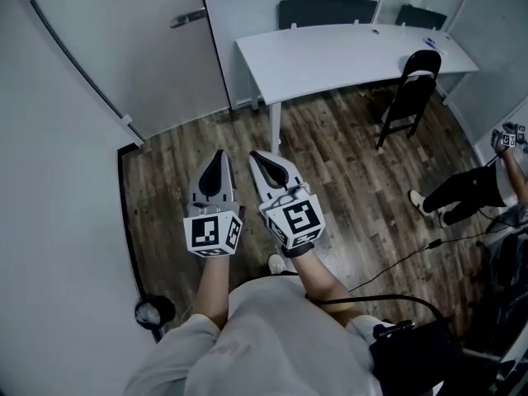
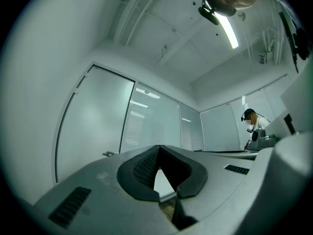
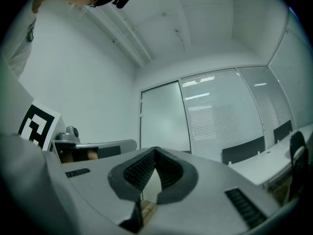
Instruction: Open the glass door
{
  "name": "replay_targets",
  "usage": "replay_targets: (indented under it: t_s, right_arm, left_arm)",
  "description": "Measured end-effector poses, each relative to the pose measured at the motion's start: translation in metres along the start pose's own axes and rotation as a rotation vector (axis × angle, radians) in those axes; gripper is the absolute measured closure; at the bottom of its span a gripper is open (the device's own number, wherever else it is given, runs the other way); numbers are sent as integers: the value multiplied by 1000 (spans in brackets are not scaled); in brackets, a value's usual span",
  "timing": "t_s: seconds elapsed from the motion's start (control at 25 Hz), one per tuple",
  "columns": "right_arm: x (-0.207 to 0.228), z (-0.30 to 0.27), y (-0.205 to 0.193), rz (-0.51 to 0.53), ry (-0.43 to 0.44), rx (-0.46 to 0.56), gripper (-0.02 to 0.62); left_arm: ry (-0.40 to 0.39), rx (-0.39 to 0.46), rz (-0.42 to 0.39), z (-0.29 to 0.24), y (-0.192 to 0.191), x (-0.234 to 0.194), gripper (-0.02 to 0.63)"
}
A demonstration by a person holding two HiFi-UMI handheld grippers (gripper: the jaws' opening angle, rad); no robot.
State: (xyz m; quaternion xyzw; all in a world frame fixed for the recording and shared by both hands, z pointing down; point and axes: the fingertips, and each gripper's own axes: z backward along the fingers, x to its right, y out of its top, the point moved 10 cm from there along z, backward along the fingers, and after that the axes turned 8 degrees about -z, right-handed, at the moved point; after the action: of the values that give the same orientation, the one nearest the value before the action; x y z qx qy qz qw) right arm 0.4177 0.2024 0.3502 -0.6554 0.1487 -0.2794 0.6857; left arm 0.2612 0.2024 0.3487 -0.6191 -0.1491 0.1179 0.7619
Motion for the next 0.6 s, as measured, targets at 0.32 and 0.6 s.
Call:
replay_targets:
  t_s: [0.32, 0.6]
  right_arm:
    - [39, -42, -11, -63, 20, -21, 592]
    - [54, -89, -17, -62, 24, -41, 592]
  left_arm:
    - [44, -54, -14, -42, -18, -15, 604]
    - [46, -73, -13, -83, -33, -44, 604]
